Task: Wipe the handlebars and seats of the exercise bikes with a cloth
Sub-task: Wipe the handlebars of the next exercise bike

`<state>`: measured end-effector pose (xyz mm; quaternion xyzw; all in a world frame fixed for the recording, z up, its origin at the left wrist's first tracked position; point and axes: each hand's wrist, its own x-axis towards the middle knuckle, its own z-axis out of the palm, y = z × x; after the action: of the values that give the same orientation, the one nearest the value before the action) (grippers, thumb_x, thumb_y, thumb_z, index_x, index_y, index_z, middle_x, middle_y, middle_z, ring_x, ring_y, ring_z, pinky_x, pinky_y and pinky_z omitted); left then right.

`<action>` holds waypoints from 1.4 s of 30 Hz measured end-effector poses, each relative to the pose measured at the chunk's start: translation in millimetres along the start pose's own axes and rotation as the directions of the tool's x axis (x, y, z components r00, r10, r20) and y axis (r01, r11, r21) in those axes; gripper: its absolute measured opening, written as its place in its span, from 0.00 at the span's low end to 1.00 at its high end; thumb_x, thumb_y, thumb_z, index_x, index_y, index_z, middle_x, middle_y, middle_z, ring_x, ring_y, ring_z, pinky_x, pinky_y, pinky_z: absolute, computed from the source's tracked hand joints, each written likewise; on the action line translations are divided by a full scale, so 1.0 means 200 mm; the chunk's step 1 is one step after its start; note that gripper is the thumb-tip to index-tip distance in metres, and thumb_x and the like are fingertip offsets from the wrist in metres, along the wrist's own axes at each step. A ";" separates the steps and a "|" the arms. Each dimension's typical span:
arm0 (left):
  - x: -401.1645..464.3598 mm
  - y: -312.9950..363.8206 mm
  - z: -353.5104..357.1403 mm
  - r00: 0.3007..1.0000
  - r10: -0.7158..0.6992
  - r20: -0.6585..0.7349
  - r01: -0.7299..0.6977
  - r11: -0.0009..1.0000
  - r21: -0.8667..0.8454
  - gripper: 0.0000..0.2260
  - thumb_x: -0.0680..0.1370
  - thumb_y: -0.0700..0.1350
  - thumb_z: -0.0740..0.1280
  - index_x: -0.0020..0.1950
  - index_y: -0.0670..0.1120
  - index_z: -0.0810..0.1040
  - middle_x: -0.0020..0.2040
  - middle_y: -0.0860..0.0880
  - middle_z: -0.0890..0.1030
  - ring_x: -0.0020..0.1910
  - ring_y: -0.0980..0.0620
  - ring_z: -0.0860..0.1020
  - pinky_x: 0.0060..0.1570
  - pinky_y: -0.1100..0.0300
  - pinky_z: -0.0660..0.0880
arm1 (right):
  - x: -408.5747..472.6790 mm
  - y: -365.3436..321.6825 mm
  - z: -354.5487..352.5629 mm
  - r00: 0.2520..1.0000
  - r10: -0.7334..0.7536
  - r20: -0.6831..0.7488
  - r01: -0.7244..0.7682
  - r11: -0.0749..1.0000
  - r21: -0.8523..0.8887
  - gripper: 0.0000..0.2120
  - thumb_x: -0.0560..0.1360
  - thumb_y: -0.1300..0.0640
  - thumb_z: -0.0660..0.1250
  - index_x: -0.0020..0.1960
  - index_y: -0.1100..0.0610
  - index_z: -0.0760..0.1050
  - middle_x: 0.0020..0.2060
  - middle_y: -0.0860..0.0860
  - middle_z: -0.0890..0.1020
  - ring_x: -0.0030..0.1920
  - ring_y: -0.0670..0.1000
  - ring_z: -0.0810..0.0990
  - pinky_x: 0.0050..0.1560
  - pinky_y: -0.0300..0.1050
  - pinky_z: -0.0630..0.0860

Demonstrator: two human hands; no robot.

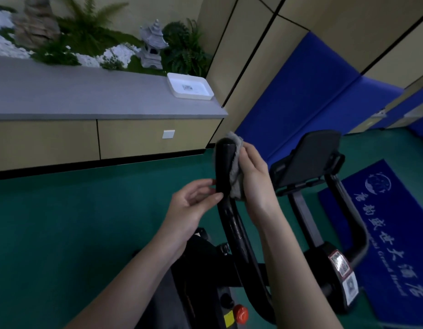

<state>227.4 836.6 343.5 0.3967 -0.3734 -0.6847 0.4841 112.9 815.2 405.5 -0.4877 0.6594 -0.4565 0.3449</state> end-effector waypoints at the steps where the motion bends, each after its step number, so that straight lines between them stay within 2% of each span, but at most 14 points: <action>1: 0.00 0.00 0.00 1.000 0.000 -0.003 0.000 1.000 -0.001 0.11 0.73 0.36 0.70 0.54 0.44 0.80 0.47 0.47 0.83 0.40 0.63 0.80 0.40 0.73 0.73 | -0.02 0.02 0.00 0.999 0.032 0.006 -0.032 0.999 0.008 0.12 0.83 0.54 0.55 0.55 0.55 0.77 0.52 0.58 0.81 0.55 0.58 0.79 0.60 0.60 0.72; 5: -0.01 -0.03 0.00 0.999 0.000 -0.040 0.000 1.000 -0.008 0.08 0.72 0.38 0.72 0.48 0.49 0.80 0.41 0.54 0.84 0.41 0.63 0.80 0.42 0.71 0.75 | -0.07 0.06 -0.01 0.992 0.125 0.001 -0.125 0.992 -0.016 0.14 0.83 0.52 0.55 0.52 0.57 0.77 0.49 0.58 0.82 0.52 0.56 0.81 0.58 0.57 0.74; 9: -0.01 -0.04 0.01 0.997 -0.025 -0.077 0.026 1.000 0.013 0.09 0.71 0.41 0.73 0.50 0.49 0.80 0.47 0.49 0.83 0.46 0.58 0.80 0.50 0.65 0.76 | -0.05 0.02 0.01 0.995 0.097 -0.016 -0.096 0.994 0.052 0.14 0.83 0.55 0.54 0.54 0.60 0.76 0.50 0.61 0.82 0.50 0.55 0.81 0.53 0.51 0.75; 13: -0.01 -0.01 -0.03 0.998 0.027 -0.061 -0.021 0.996 0.085 0.06 0.73 0.41 0.72 0.49 0.48 0.81 0.47 0.48 0.83 0.45 0.59 0.81 0.46 0.70 0.75 | -0.10 0.03 -0.01 0.995 0.093 0.024 -0.092 0.995 -0.042 0.14 0.83 0.55 0.54 0.52 0.64 0.74 0.49 0.65 0.79 0.46 0.54 0.78 0.50 0.50 0.72; 14: -0.01 0.00 -0.03 0.997 0.050 -0.060 -0.044 0.993 0.106 0.06 0.73 0.42 0.71 0.49 0.48 0.81 0.47 0.48 0.83 0.46 0.58 0.81 0.47 0.70 0.75 | -0.13 0.06 -0.02 0.995 0.098 0.017 -0.095 0.988 -0.125 0.14 0.83 0.55 0.54 0.49 0.63 0.74 0.46 0.63 0.80 0.44 0.52 0.77 0.48 0.48 0.71; 17: 0.02 0.04 -0.05 0.992 0.116 -0.047 -0.104 0.974 0.200 0.07 0.73 0.45 0.71 0.51 0.52 0.80 0.49 0.52 0.82 0.47 0.60 0.80 0.50 0.67 0.75 | -0.25 0.12 -0.07 0.995 0.094 -0.037 -0.101 0.930 -0.354 0.13 0.81 0.54 0.58 0.38 0.50 0.71 0.29 0.44 0.76 0.34 0.42 0.73 0.38 0.36 0.68; 19: 0.05 0.06 -0.05 0.994 0.109 -0.009 -0.104 0.968 0.229 0.09 0.73 0.46 0.71 0.53 0.52 0.80 0.50 0.54 0.82 0.48 0.61 0.79 0.51 0.67 0.75 | -0.30 0.13 -0.10 0.997 0.043 -0.069 -0.070 0.893 -0.444 0.13 0.80 0.54 0.61 0.36 0.47 0.71 0.25 0.41 0.74 0.31 0.38 0.72 0.34 0.30 0.66; 21: 0.07 0.07 -0.03 0.996 0.079 0.042 -0.086 0.970 0.226 0.09 0.74 0.45 0.71 0.54 0.51 0.80 0.49 0.55 0.82 0.49 0.60 0.79 0.52 0.69 0.74 | -0.33 0.13 -0.10 0.992 -0.033 -0.124 -0.032 0.875 -0.483 0.08 0.79 0.54 0.63 0.42 0.49 0.78 0.30 0.41 0.77 0.35 0.38 0.75 0.35 0.33 0.67; 23: 0.08 0.08 -0.01 0.994 0.084 0.065 -0.096 0.973 0.212 0.06 0.74 0.43 0.71 0.49 0.52 0.80 0.46 0.56 0.82 0.46 0.62 0.79 0.49 0.73 0.73 | -0.33 0.13 -0.09 0.966 -0.107 -0.236 -0.019 0.880 -0.475 0.08 0.78 0.55 0.64 0.53 0.54 0.81 0.42 0.49 0.82 0.44 0.43 0.78 0.42 0.34 0.69; 26: 0.08 0.07 0.00 0.993 0.084 0.077 -0.096 0.982 0.161 0.06 0.74 0.41 0.70 0.48 0.51 0.80 0.45 0.55 0.83 0.44 0.64 0.79 0.48 0.73 0.73 | -0.36 0.13 -0.02 0.906 -0.245 -0.345 0.067 0.888 -0.454 0.12 0.77 0.57 0.67 0.60 0.56 0.78 0.47 0.50 0.81 0.46 0.42 0.77 0.45 0.25 0.69; 30: 0.08 0.06 -0.01 0.994 0.071 0.081 -0.081 0.987 0.139 0.08 0.75 0.41 0.70 0.54 0.45 0.80 0.47 0.51 0.83 0.44 0.62 0.79 0.48 0.71 0.74 | -0.37 0.12 0.03 0.882 -0.339 -0.327 0.141 0.852 -0.504 0.05 0.76 0.56 0.68 0.50 0.57 0.77 0.41 0.51 0.77 0.40 0.46 0.75 0.40 0.29 0.68; 35: 0.08 0.05 -0.02 0.996 0.051 0.074 -0.059 0.992 0.110 0.10 0.74 0.41 0.70 0.55 0.44 0.79 0.46 0.53 0.82 0.42 0.65 0.79 0.44 0.72 0.74 | -0.47 0.19 -0.07 0.928 -0.277 -0.250 0.091 0.817 -0.569 0.03 0.74 0.59 0.71 0.44 0.58 0.79 0.38 0.51 0.76 0.37 0.45 0.74 0.37 0.29 0.67; 38: 0.08 0.04 -0.02 0.996 0.042 0.080 -0.049 0.995 0.084 0.09 0.74 0.42 0.70 0.54 0.46 0.79 0.45 0.54 0.82 0.42 0.65 0.80 0.42 0.73 0.73 | -0.53 0.20 -0.15 0.943 -0.179 -0.281 0.011 0.861 -0.509 0.04 0.74 0.55 0.71 0.41 0.54 0.80 0.36 0.48 0.78 0.38 0.44 0.77 0.37 0.29 0.67; 42: 0.09 0.04 -0.01 0.995 0.055 0.081 -0.061 0.996 0.067 0.08 0.74 0.40 0.70 0.53 0.45 0.79 0.44 0.54 0.82 0.40 0.66 0.79 0.40 0.73 0.73 | -0.47 0.13 -0.08 0.898 -0.308 -0.313 0.128 0.865 -0.486 0.03 0.73 0.56 0.72 0.46 0.55 0.81 0.43 0.49 0.76 0.45 0.41 0.76 0.44 0.26 0.68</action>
<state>228.1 817.9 346.5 0.3749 -0.4271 -0.6721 0.4746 117.4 913.1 387.1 -0.5293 0.7408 -0.4123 0.0322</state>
